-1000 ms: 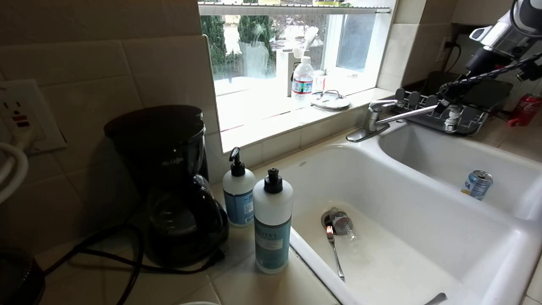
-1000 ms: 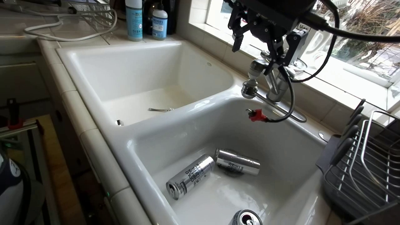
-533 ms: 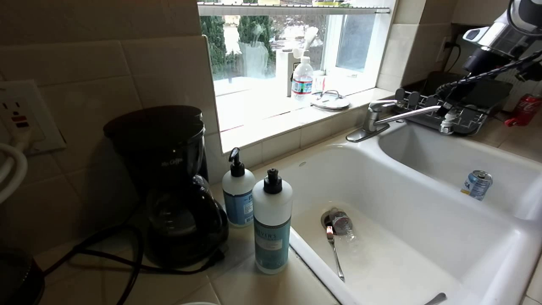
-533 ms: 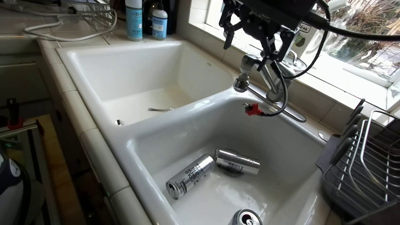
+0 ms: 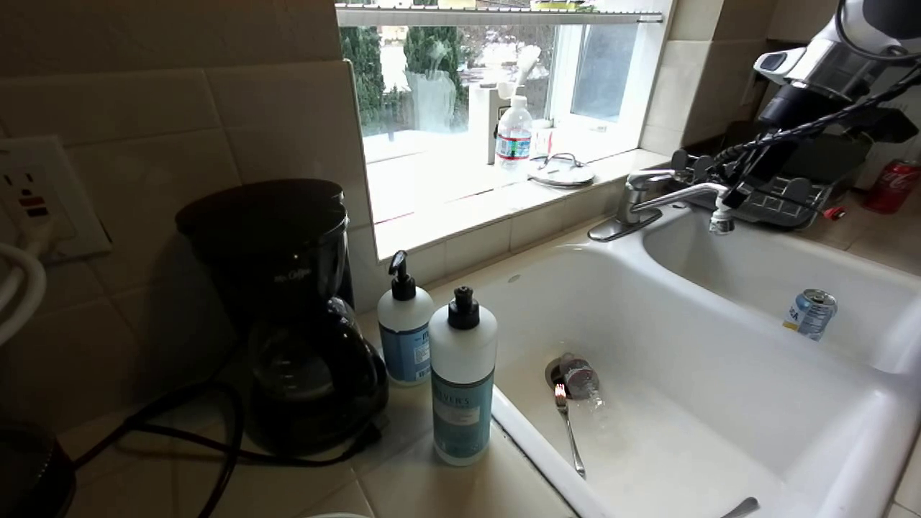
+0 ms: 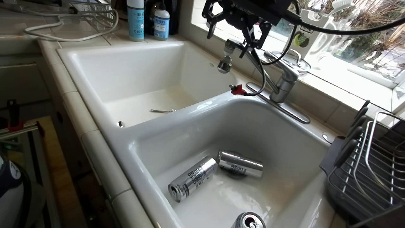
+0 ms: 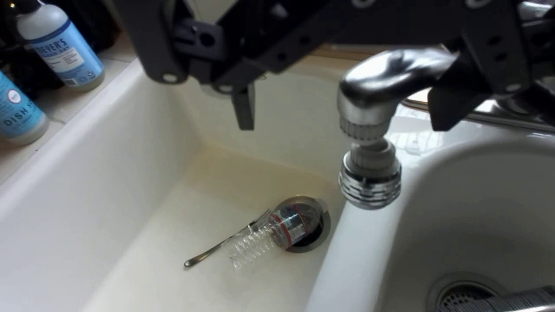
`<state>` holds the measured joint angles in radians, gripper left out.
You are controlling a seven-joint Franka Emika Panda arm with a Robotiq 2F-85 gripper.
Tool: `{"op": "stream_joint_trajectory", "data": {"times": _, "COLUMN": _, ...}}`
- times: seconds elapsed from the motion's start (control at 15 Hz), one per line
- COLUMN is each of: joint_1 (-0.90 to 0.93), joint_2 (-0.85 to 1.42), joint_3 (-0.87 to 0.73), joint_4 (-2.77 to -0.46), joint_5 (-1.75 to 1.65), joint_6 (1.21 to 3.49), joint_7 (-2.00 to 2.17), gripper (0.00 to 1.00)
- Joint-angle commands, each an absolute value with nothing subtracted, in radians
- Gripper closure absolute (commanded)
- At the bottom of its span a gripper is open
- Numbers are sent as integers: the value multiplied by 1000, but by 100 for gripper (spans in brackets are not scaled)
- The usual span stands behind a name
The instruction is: Push the faucet to the left
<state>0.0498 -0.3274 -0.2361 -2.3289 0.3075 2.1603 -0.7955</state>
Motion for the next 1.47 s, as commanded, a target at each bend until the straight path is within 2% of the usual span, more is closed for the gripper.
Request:
{"op": "stream_joint_trajectory", "data": {"times": 0.0, "joint_1": 106, "joint_2": -276, "joint_3": -203, "joint_4": -2282, "joint_5": 421, "joint_6": 2138, "joint_7": -861, "gripper": 0}}
{"op": "stream_joint_trajectory", "data": {"times": 0.87, "joint_1": 80, "joint_2": -81, "joint_3": -123, "joint_4": -2080, "joint_5": 541, "joint_6": 2080, "joint_7": -912, "gripper": 0}}
{"op": "stream_joint_trajectory", "data": {"times": 1.4, "joint_1": -8, "joint_2": -341, "joint_3": -155, "joint_4": -2213, "joint_5": 434, "joint_6": 1922, "joint_7": -883, "gripper": 0}}
